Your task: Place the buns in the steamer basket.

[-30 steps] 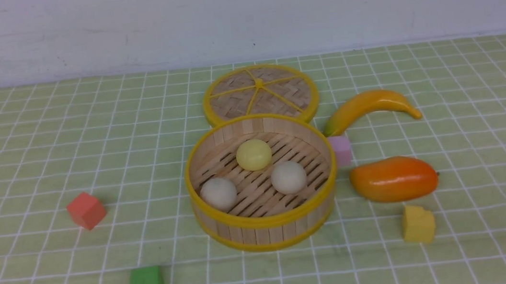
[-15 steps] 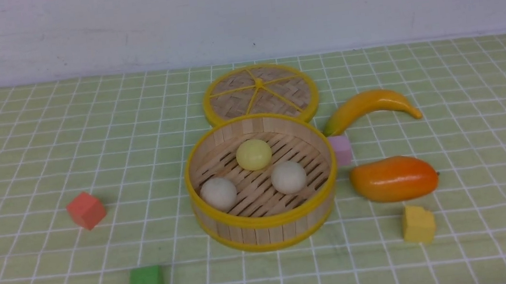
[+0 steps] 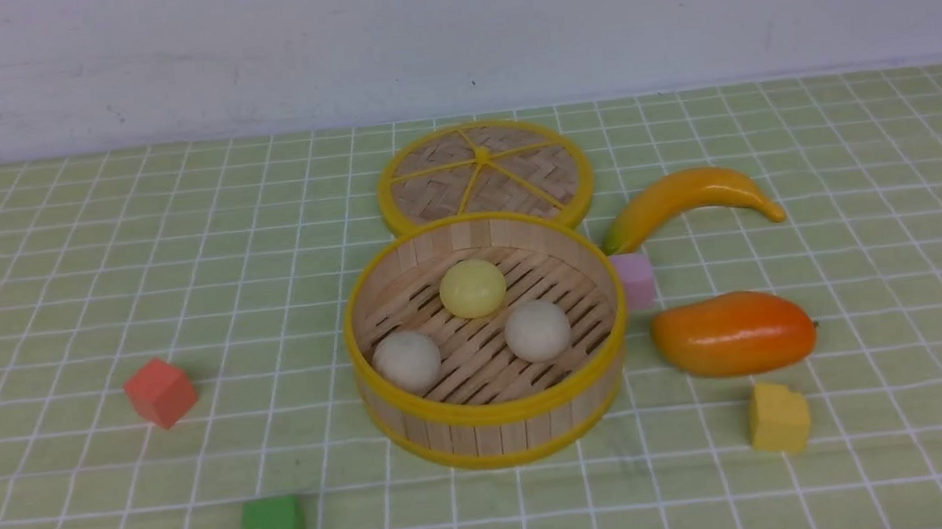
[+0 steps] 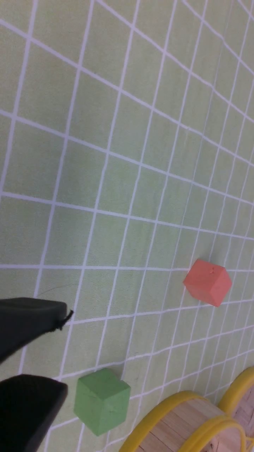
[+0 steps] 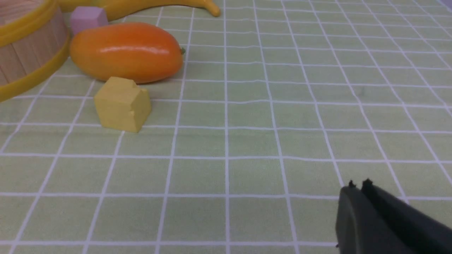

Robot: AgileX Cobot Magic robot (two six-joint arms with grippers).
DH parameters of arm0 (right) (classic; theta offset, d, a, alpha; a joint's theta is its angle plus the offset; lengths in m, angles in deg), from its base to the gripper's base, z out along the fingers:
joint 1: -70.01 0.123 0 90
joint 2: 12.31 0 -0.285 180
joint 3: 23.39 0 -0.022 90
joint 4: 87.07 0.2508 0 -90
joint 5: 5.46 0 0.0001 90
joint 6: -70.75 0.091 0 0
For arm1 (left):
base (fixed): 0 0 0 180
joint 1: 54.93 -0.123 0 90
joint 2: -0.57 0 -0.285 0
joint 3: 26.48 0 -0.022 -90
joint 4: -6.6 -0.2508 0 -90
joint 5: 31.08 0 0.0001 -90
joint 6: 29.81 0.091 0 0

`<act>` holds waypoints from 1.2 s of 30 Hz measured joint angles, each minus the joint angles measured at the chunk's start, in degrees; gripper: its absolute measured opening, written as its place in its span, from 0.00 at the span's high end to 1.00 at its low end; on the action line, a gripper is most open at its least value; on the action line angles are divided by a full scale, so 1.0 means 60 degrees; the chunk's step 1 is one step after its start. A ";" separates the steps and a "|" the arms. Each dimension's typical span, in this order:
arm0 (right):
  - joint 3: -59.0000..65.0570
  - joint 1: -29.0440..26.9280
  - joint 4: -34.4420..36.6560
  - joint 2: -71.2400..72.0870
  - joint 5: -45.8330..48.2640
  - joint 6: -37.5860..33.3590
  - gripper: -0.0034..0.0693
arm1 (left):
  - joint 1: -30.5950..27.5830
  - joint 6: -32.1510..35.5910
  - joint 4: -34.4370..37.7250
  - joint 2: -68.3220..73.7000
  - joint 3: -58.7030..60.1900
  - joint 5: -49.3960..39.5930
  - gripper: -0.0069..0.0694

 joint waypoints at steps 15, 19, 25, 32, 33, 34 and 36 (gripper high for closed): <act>0.0008 0.0000 0.0000 0.0000 -0.0009 0.0000 0.91 | 0.0000 0.0000 0.0000 0.0000 0.0000 0.0000 0.60; 0.0008 0.0000 0.0000 0.0000 -0.0018 0.0000 0.91 | 0.0000 0.0000 0.0000 0.0000 0.0000 0.0000 0.60; 0.0010 0.0000 0.0000 0.0000 -0.0018 0.0000 0.91 | 0.0000 0.0000 0.0000 0.0000 0.0000 0.0000 0.60; 0.0010 0.0000 0.0000 0.0000 -0.0018 0.0000 0.90 | 0.0000 0.0000 0.0000 0.0000 0.0000 0.0000 0.60; 0.0010 0.0000 0.0000 0.0000 -0.0018 0.0000 0.90 | 0.0000 0.0000 0.0000 0.0000 0.0000 0.0000 0.60; 0.0010 0.0000 0.0000 0.0000 -0.0018 0.0000 0.89 | 0.0000 0.0000 0.0000 0.0000 0.0000 0.0000 0.60; 0.0010 0.0000 0.0000 0.0000 -0.0018 0.0000 0.89 | 0.0000 0.0000 0.0000 0.0000 0.0000 0.0000 0.60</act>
